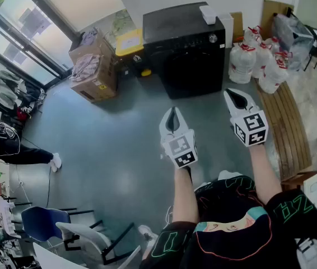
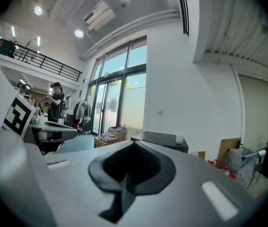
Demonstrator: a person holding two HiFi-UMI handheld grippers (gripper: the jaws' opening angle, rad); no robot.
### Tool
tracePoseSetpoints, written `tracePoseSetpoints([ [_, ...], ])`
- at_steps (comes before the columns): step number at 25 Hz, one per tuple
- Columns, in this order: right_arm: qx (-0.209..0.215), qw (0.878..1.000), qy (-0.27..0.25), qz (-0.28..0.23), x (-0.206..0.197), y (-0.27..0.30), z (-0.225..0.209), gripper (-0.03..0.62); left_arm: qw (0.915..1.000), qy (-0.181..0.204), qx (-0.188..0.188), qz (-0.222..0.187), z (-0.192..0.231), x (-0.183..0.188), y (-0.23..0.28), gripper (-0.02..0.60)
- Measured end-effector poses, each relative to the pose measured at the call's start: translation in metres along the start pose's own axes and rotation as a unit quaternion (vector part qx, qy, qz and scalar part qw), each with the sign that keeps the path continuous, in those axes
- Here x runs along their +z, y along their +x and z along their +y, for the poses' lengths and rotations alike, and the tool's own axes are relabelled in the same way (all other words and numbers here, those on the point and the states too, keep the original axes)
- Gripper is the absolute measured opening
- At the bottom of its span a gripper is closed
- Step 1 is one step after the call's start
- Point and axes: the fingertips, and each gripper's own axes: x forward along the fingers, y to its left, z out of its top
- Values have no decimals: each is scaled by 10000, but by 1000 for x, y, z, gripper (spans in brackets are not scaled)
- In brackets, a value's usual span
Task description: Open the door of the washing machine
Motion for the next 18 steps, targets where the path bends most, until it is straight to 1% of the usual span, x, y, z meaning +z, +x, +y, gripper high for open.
tracePoseSetpoints([
  [3,-2,9998,-183,-101,5,-1,6,3,9999,-151,10,20,1,-10,2,11],
  [5,30,9995,-324,-24,3,3,6,3,9998,-195,26,79,0,-13,8,11],
  [10,-74,9994,-233,242,-17,14,-18,3,9997,-138,-63,199,-10,-17,31,11],
  [14,-60,9992,-183,345,-28,44,-33,3,9988,-189,-42,441,-9,-36,63,11],
  [18,54,9982,-72,589,-48,91,-46,3,9972,-253,24,707,-1,-58,105,11],
])
